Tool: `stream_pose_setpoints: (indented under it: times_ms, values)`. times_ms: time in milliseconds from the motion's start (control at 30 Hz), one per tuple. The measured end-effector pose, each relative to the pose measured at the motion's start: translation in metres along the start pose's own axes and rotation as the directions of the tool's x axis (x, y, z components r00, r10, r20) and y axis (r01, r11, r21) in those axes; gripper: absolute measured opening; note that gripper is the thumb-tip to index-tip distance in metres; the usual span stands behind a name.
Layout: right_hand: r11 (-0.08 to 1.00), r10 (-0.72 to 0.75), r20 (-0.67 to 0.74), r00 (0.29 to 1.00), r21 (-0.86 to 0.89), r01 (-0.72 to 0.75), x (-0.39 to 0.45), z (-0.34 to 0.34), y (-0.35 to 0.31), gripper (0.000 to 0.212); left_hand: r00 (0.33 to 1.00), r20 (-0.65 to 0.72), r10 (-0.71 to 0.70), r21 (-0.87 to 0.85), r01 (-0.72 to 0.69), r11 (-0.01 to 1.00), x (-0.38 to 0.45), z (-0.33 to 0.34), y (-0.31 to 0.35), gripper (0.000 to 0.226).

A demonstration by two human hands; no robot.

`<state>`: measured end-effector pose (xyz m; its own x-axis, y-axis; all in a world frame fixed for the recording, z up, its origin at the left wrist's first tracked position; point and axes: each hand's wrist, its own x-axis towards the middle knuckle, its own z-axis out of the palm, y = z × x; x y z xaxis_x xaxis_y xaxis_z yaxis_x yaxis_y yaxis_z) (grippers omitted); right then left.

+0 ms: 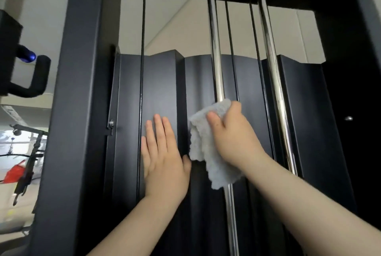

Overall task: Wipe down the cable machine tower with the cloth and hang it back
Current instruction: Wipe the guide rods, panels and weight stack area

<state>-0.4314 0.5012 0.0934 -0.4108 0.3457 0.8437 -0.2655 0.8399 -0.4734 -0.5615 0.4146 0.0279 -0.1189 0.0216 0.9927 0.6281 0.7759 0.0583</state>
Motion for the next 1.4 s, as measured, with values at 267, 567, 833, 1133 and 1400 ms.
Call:
stream_pose_setpoints:
  times_ms: [267, 567, 833, 1133, 1400]
  values:
    - [0.996, -0.074, -0.005, 0.997, 0.055, 0.075, -0.016, 0.005, 0.008, 0.032, 0.999, -0.038, 0.031, 0.056, -0.029, 0.998, 0.069, -0.007, -0.005, 0.096]
    - [0.994, -0.047, -0.131, 0.99, -0.1, 0.034, 0.116, -0.015, -0.057, 0.035, 0.998, 0.042, -0.042, 0.141, 0.035, 0.989, 0.087, -0.009, 0.006, 0.106]
    - [0.965, -0.162, -0.144, 0.976, -0.229, 0.126, 0.096, -0.012, -0.047, 0.038, 0.992, 0.105, -0.063, 0.204, 0.04, 0.978, 0.149, -0.029, 0.008, 0.089]
    - [0.988, -0.12, -0.303, 0.945, -0.129, 0.084, 0.199, -0.034, -0.117, 0.041, 0.988, 0.116, -0.101, 0.253, 0.068, 0.965, 0.181, -0.024, 0.009, 0.071]
    - [0.832, -0.473, -0.315, 0.823, -0.468, 0.299, 0.134, -0.011, -0.062, 0.056, 0.997, 0.03, -0.068, 0.233, 0.059, 0.971, 0.176, -0.019, 0.009, 0.068]
